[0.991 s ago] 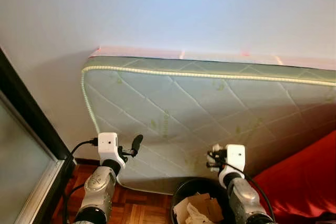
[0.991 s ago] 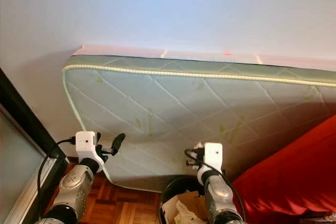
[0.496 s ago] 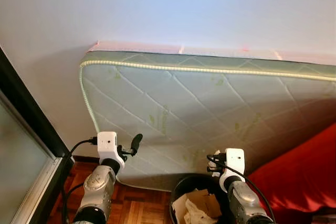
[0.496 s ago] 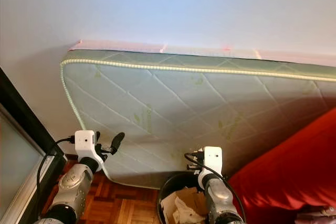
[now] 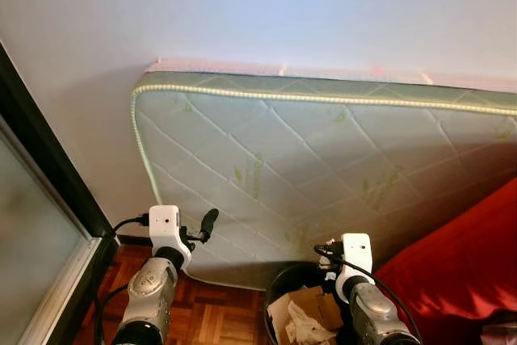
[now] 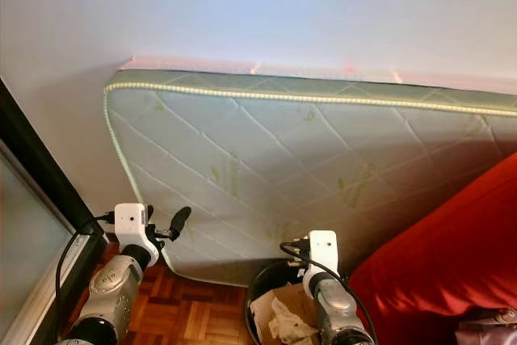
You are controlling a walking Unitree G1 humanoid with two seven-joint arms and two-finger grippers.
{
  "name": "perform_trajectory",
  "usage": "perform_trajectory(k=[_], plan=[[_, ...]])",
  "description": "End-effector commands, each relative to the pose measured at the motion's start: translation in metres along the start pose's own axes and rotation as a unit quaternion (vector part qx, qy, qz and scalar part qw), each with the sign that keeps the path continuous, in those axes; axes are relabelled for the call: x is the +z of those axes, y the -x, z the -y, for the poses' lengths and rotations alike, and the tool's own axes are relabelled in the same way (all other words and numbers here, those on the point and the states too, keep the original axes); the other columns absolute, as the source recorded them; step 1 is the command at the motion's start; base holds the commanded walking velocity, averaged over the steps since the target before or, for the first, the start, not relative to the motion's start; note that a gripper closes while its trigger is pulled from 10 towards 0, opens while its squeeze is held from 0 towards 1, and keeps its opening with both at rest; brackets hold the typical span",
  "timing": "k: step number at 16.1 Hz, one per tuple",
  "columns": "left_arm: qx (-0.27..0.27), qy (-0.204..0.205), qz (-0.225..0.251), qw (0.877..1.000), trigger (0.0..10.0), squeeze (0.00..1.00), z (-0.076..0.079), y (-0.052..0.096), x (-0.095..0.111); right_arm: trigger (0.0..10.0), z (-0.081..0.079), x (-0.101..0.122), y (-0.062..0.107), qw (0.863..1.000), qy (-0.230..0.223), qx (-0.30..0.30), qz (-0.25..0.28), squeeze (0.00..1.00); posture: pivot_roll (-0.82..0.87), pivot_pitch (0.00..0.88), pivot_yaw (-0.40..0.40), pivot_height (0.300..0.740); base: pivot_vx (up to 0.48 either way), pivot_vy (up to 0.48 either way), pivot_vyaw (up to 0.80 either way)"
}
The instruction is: Clean up the room
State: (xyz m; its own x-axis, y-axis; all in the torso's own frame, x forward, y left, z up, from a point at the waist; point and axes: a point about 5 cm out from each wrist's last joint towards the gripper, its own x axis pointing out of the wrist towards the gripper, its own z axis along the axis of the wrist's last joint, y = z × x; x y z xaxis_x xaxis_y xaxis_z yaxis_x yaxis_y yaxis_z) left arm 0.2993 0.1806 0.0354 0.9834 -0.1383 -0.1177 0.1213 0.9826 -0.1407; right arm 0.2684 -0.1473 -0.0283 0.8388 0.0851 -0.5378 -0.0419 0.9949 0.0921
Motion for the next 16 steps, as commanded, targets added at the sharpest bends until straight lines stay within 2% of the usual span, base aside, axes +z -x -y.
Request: perform_trajectory(k=[1,7,16], plan=[[-0.001,0.004,-0.005,1.0,10.0,0.0,0.0015,0.002,-0.0025,10.0,0.0022,-0.0018,0.0008,1.0,0.001,-0.003,-0.002,0.0,0.04,0.03,-0.06,0.652,0.0,0.0,0.0],[-0.013,0.003,-0.003,1.0,10.0,0.0,0.007,0.0016,-0.0021,10.0,0.0008,-0.0064,0.0018,1.0,0.014,0.006,-0.015,0.0,0.04,0.036,-0.062,0.644,0.0,0.0,0.0],[-0.01,0.003,-0.007,1.0,10.0,0.0,0.0065,0.0026,-0.0027,10.0,-0.0019,-0.006,0.0014,1.0,0.013,0.017,-0.016,0.0,0.04,0.036,-0.065,0.644,0.0,0.0,0.0]])
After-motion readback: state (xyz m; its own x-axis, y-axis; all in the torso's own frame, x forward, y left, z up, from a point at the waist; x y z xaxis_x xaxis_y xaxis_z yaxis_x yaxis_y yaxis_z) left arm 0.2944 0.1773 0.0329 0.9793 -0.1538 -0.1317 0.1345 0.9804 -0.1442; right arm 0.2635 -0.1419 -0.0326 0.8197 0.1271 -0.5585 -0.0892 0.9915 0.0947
